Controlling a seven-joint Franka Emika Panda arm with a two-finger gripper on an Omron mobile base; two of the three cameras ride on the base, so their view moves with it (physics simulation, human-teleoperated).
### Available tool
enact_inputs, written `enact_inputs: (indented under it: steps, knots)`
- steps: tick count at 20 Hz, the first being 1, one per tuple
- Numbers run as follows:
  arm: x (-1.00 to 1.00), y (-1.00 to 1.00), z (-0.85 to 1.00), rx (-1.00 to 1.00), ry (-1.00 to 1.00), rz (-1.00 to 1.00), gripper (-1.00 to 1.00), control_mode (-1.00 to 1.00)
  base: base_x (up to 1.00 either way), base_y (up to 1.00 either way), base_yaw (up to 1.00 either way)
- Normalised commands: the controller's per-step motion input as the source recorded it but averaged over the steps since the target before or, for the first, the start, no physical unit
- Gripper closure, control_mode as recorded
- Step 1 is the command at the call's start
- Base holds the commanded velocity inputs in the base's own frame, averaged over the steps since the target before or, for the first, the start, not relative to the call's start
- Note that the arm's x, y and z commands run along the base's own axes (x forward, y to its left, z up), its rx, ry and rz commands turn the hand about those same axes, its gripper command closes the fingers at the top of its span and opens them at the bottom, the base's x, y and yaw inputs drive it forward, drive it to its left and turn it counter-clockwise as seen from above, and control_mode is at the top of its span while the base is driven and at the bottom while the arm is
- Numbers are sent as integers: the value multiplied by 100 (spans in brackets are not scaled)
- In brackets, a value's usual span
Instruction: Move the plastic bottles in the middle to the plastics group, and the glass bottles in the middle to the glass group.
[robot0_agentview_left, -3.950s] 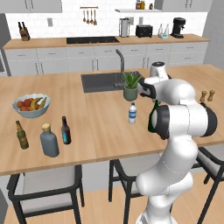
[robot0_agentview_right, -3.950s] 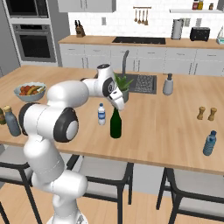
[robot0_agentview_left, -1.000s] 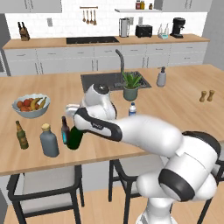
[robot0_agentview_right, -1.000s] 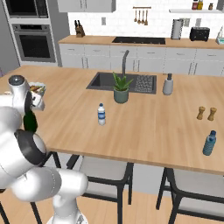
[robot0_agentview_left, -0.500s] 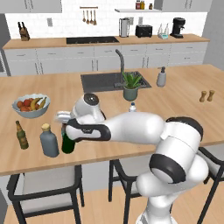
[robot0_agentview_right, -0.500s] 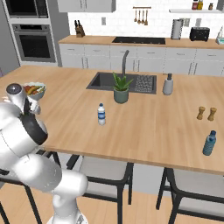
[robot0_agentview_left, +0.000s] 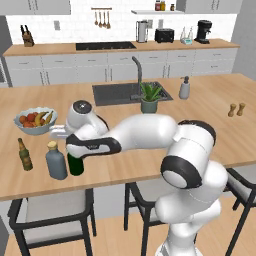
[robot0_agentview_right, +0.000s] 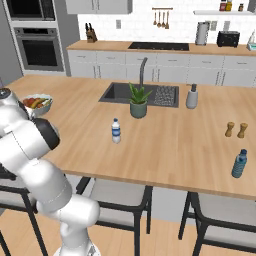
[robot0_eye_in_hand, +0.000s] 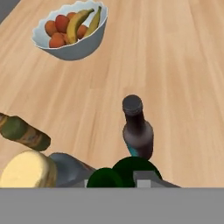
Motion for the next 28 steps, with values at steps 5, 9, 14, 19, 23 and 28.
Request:
enact_inputs:
  steps: [5,9,14,19,23,28]
  knots:
    - [-6,-20,-33,-9,0,0,-100,-100,0,0,0]
    - [-10,-39,-11,-2,-4,0,-100,-100,0,0,0]
    - [-8,-37,9,4,-14,0,-100,-100,0,0,0]
    - [-7,-46,31,15,-15,0,-100,-100,0,0,0]
    - [-18,-84,26,23,-2,0,-100,-100,0,0,0]
    - [-15,-98,6,15,1,0,-100,-100,0,0,0]
